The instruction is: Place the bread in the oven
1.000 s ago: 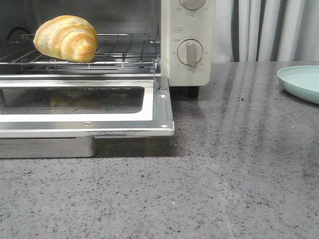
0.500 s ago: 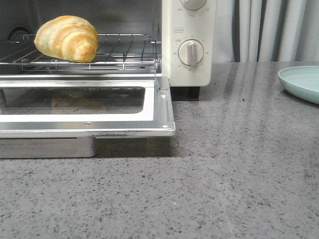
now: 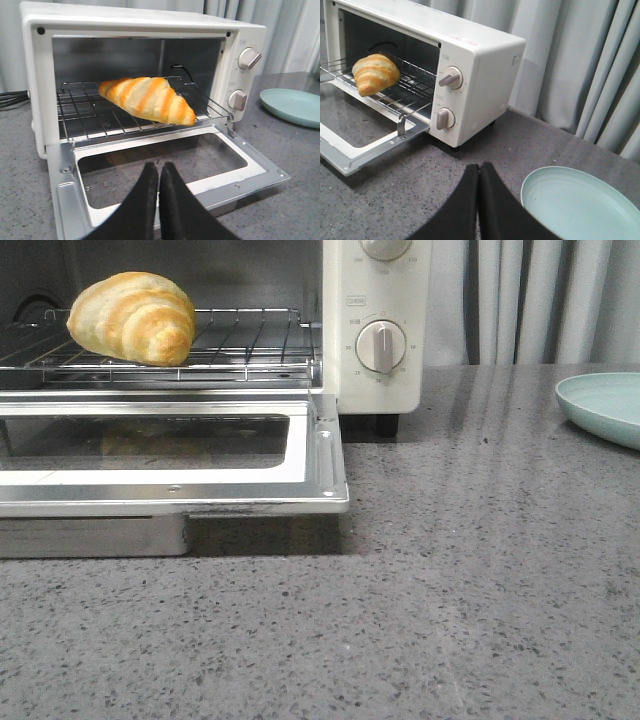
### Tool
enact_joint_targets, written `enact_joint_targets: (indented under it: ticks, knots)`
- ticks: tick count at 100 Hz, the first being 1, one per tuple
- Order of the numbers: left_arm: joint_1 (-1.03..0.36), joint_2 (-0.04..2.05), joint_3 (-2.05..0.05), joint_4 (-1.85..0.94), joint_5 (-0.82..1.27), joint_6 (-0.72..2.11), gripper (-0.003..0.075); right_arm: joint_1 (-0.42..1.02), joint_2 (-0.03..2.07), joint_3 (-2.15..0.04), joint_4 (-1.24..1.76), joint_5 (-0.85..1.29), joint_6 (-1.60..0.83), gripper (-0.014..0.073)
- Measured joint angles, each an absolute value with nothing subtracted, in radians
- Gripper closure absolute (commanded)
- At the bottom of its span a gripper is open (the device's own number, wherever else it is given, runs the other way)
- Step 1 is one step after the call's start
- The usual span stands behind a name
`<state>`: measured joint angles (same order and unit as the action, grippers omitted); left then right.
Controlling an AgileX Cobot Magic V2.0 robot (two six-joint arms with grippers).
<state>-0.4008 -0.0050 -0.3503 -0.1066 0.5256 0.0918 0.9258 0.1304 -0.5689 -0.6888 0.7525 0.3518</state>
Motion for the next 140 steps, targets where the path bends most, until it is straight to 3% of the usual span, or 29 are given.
enact_joint_targets:
  ticks: [53,70,89,108,140]
  knots:
    - [-0.401,-0.005,-0.350,-0.158,0.524,0.092,0.0741,0.926,0.130,-0.569,-0.689,0.773,0.352,0.0644]
    - [-0.395,-0.005,-0.348,-0.010,0.519,0.184,0.0741,0.926,0.130,-0.569,-0.689,0.773,0.354,0.0644]
    - [-0.298,-0.005,-0.207,0.044,0.395,0.259,0.0741,0.926,0.130,-0.569,-0.689,0.773,0.354,0.0644]
    - [-0.143,-0.005,-0.057,0.039,0.333,0.043,0.0741,0.926,0.130,-0.569,-0.689,0.773,0.354,0.0644]
    - [-0.103,-0.005,0.000,0.022,0.339,-0.014,0.0741,0.926,0.130,-0.569,-0.689,0.773,0.354,0.0644]
